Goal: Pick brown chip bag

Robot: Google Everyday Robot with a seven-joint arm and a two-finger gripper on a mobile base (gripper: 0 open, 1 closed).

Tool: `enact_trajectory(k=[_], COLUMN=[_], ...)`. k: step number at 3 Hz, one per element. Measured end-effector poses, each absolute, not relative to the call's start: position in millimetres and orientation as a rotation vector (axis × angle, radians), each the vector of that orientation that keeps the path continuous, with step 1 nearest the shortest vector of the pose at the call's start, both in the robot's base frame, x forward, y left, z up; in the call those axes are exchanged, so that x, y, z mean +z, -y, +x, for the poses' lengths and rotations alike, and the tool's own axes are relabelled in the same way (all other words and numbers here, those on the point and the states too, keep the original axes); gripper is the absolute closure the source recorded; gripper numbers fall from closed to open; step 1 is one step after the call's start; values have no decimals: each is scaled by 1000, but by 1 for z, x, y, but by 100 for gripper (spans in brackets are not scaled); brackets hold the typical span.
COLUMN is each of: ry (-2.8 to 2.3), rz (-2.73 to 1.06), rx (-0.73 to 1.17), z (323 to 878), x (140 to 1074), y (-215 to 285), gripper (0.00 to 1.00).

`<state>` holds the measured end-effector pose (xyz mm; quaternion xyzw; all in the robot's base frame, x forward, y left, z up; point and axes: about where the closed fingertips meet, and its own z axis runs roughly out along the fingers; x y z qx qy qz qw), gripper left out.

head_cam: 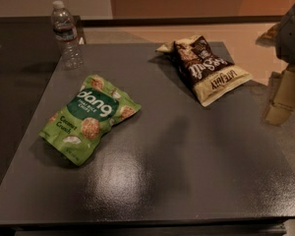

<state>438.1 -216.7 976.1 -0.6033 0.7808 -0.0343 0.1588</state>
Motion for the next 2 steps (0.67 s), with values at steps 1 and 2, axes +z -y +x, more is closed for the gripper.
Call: enact_trajectory(k=[1, 2], ry=[-2232, -2230], rz=[-1725, -1718], rx=[-98, -79], z=[438, 441], x=[976, 977], y=[217, 215], gripper=[0, 0])
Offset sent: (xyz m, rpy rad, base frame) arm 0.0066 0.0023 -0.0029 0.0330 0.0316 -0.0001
